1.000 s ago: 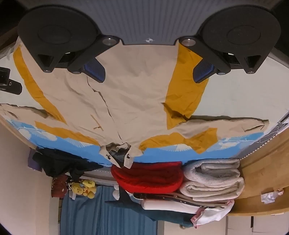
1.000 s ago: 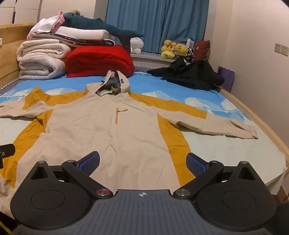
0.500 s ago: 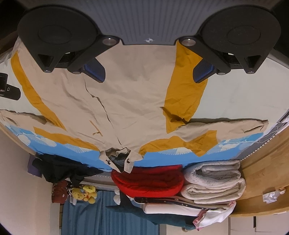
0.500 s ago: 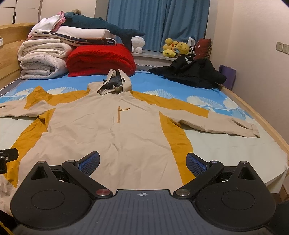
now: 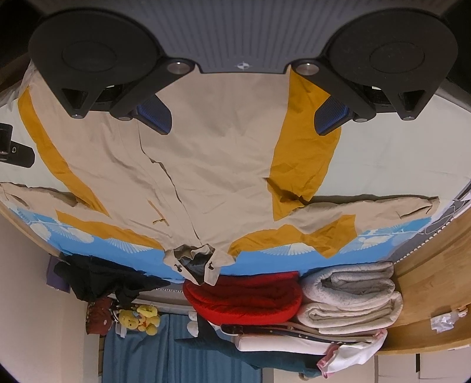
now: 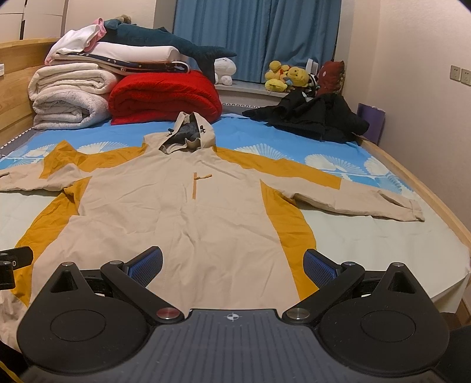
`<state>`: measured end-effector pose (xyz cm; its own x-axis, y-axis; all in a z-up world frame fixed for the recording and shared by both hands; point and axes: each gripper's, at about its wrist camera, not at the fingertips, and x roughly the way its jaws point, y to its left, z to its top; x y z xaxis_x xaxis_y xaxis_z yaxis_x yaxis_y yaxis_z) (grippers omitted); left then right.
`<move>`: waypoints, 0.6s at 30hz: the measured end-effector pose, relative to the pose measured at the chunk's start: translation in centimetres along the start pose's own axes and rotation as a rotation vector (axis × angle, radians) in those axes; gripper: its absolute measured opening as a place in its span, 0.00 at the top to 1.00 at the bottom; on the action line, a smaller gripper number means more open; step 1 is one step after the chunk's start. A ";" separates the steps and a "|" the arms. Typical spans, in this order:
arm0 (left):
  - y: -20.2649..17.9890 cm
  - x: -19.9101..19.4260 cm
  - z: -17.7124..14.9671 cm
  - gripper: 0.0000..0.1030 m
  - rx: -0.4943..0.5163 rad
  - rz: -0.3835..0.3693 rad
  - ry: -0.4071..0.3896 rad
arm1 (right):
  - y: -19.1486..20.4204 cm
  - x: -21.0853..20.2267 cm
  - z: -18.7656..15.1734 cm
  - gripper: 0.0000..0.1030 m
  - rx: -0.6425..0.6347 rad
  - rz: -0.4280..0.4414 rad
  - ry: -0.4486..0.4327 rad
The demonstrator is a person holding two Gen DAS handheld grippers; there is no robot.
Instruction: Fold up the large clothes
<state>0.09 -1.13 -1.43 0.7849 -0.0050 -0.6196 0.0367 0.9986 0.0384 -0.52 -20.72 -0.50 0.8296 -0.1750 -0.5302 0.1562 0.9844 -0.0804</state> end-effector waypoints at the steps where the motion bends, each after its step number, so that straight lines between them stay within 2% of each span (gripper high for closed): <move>1: 0.0 0.0 -0.1 0.00 0.000 0.000 0.002 | 0.0 0.0 0.0 0.02 0.000 0.001 0.001; 5: 0.1 0.4 -0.5 0.00 -0.015 -0.007 0.036 | 0.1 0.2 -0.1 0.02 -0.002 0.005 0.011; 10: 0.2 1.5 -1.6 0.00 -0.033 0.003 0.135 | 0.5 0.7 -0.4 0.02 -0.002 0.026 0.069; 18: 0.4 2.1 -1.9 0.00 -0.030 0.019 0.175 | 0.7 1.6 -1.2 0.03 0.025 0.065 0.160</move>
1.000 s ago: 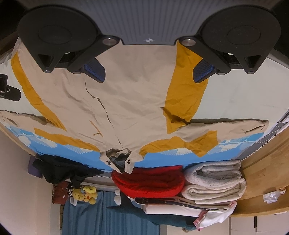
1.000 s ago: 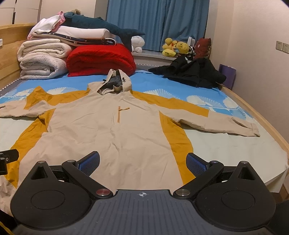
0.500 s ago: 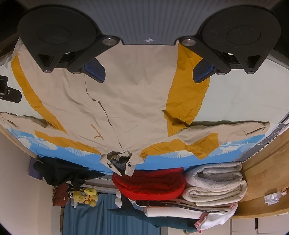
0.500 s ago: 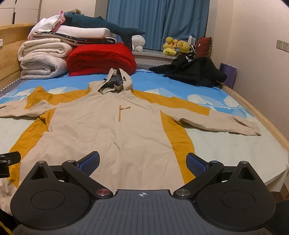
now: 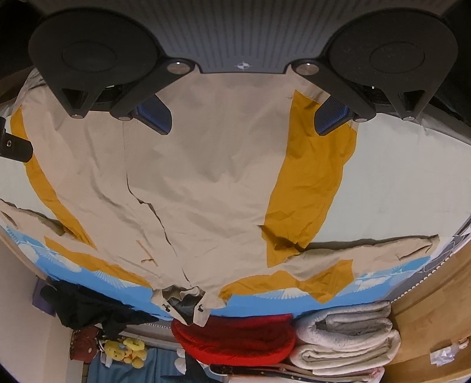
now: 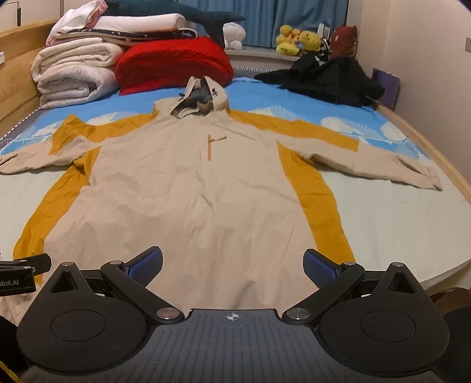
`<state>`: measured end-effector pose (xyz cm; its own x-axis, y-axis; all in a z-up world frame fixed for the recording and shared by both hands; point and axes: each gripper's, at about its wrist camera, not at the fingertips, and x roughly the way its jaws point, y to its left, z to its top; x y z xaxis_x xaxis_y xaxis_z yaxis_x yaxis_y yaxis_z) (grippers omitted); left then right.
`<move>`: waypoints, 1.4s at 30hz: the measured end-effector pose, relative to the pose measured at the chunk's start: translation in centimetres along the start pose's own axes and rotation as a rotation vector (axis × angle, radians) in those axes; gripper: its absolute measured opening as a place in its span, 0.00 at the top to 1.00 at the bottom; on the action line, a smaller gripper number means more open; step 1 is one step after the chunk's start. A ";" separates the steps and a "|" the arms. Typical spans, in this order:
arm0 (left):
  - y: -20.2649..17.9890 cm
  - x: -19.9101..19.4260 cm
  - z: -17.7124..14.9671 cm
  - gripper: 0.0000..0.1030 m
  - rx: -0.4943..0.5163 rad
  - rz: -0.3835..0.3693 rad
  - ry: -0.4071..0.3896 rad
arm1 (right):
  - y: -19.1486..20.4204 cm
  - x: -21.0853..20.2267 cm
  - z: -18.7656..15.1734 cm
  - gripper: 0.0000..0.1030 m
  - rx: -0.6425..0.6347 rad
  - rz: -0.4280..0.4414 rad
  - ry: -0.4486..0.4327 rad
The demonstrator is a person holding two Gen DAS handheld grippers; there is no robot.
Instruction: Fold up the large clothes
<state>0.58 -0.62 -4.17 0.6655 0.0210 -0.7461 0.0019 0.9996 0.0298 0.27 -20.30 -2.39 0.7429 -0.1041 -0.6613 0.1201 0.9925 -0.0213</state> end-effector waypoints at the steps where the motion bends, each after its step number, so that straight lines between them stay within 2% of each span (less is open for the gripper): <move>1: 0.0 0.0 0.0 0.00 0.003 0.001 0.003 | 0.1 0.1 -0.1 0.03 0.000 0.003 0.007; 13: -0.3 0.4 0.0 0.00 0.007 -0.007 0.021 | 0.5 0.6 -0.3 0.03 -0.015 0.017 0.060; 31: -0.5 0.3 0.1 0.00 0.008 -0.018 0.018 | 0.4 0.7 -0.2 0.03 -0.010 0.013 0.067; 42: -1.1 -0.6 0.3 0.00 0.028 -0.077 -0.031 | 0.3 0.5 -0.2 0.03 -0.011 0.008 0.065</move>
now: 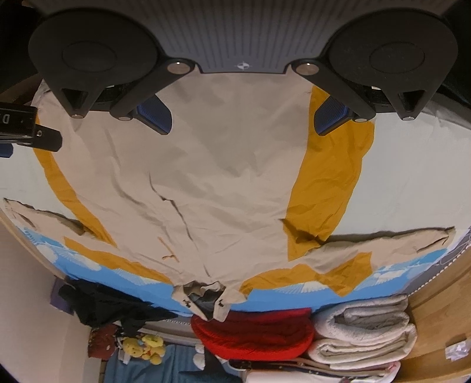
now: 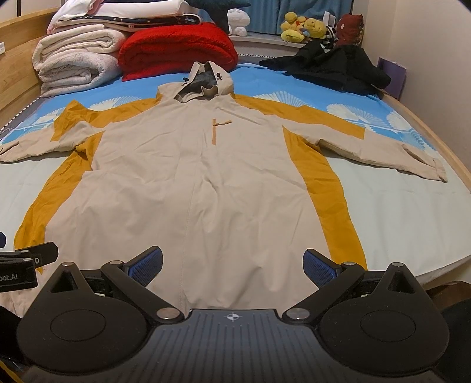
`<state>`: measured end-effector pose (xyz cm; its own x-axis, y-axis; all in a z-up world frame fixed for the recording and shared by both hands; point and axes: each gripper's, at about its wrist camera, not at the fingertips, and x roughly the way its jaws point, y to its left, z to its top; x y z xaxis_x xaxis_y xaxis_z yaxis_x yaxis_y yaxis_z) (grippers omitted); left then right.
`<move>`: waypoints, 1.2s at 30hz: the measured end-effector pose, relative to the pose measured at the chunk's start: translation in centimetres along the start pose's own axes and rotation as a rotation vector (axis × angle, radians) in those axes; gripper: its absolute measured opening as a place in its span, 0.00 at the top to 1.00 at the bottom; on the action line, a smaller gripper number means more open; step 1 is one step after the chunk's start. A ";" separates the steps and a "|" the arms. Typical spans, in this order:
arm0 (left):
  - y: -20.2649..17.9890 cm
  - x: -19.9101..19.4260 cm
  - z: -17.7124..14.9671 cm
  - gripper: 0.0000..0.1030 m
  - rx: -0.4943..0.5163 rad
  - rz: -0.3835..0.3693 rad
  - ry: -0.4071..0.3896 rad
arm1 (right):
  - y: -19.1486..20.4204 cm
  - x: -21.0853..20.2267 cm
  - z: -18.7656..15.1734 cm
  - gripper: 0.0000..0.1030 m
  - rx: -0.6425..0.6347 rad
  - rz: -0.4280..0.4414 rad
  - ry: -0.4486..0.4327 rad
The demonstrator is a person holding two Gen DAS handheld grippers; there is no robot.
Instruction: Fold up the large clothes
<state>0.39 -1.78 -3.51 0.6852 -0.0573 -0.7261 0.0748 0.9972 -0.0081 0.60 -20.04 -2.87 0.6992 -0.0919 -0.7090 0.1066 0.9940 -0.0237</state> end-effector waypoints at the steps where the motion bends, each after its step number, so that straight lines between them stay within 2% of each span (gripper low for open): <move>1: -0.1 -0.1 0.0 0.00 0.004 -0.005 -0.006 | 0.0 0.0 0.0 0.03 0.000 0.000 0.000; 8: -0.4 -0.6 0.0 0.04 0.013 -0.021 -0.039 | -0.1 -0.2 0.2 0.03 0.005 -0.006 -0.006; 12: -1.1 -1.9 0.9 0.11 0.024 -0.058 -0.121 | -0.3 -0.5 0.3 0.11 0.033 -0.004 -0.041; 16: -2.8 -3.7 4.0 0.12 0.055 -0.115 -0.264 | -1.3 -2.7 1.4 0.14 0.110 0.016 -0.202; 19: -4.3 -4.3 7.7 0.12 0.086 -0.143 -0.376 | -1.9 -4.0 1.9 0.14 0.121 -0.038 -0.317; 22: -5.6 -3.7 12.0 0.12 0.082 -0.148 -0.435 | -2.8 -4.9 2.4 0.18 0.131 -0.115 -0.411; 24: -6.0 -2.5 15.1 0.12 0.068 -0.162 -0.450 | -3.5 -5.3 2.9 0.19 0.123 -0.167 -0.466; 27: -5.8 0.2 19.2 0.15 0.043 -0.178 -0.429 | -4.7 -5.7 3.8 0.19 0.098 -0.222 -0.514; 31: -2.9 5.5 24.5 0.33 -0.001 -0.164 -0.406 | -6.5 -5.9 6.0 0.19 0.057 -0.259 -0.562; 36: 3.1 12.8 27.7 0.50 -0.041 -0.071 -0.397 | -7.1 -4.8 11.4 0.19 -0.016 -0.266 -0.624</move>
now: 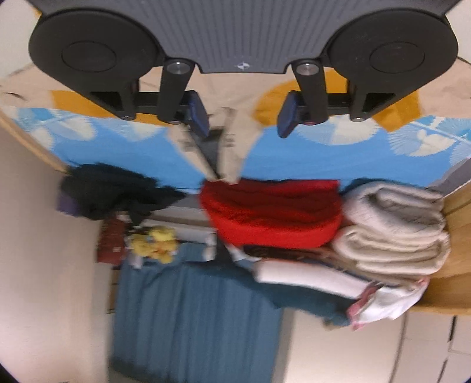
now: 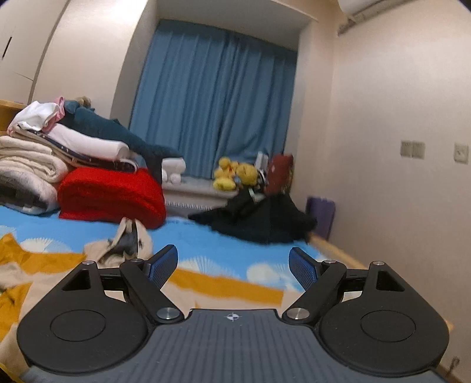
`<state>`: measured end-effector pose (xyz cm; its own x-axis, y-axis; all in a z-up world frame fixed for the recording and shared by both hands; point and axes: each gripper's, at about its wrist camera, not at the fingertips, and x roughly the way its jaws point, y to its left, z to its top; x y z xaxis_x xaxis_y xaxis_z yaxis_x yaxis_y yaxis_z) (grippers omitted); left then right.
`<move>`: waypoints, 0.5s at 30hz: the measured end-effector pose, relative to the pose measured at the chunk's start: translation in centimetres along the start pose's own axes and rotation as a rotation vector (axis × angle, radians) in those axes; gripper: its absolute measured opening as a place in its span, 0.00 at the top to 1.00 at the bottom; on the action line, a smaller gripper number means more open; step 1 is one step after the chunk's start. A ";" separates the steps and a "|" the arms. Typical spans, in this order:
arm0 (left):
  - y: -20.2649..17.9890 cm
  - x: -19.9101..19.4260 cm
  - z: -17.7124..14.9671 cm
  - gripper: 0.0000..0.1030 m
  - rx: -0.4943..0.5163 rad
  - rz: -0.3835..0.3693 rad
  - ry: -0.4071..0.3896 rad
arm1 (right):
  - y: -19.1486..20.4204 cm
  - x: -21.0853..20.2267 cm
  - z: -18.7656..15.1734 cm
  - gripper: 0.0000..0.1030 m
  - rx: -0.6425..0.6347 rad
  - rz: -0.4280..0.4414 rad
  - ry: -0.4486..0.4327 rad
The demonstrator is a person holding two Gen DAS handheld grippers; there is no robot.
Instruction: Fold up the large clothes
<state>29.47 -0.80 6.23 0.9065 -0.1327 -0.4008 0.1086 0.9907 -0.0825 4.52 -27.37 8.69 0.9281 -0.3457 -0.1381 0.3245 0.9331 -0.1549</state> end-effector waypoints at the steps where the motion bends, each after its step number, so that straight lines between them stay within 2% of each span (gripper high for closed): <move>1: 1.6 1.6 -0.3 0.51 -0.016 0.031 0.013 | 0.3 1.3 0.8 0.19 -0.003 0.010 -0.008; 5: 8.3 6.5 -2.5 0.51 -0.097 0.147 0.085 | 3.2 6.4 3.5 0.28 0.006 0.067 -0.037; 9: 15.6 10.0 -4.1 0.51 -0.189 0.275 0.175 | 7.6 12.3 5.2 0.49 0.007 0.177 -0.050; 10: 17.6 10.6 -4.5 0.51 -0.222 0.309 0.190 | 8.8 13.9 5.5 0.51 0.008 0.211 -0.058; 12: 21.4 11.1 -5.5 0.51 -0.286 0.372 0.220 | 10.7 16.2 5.5 0.58 0.013 0.263 -0.076; 14: 24.8 11.1 -6.7 0.50 -0.343 0.434 0.244 | 12.3 18.1 4.6 0.59 0.023 0.297 -0.079; 15: 26.4 10.9 -7.5 0.50 -0.372 0.466 0.258 | 13.2 19.1 3.9 0.59 0.026 0.308 -0.052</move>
<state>39.20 23.70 -7.14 0.6926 0.2592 -0.6731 -0.4627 0.8755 -0.1390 27.29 -21.28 7.82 0.9914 -0.0411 -0.1239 0.0303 0.9956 -0.0882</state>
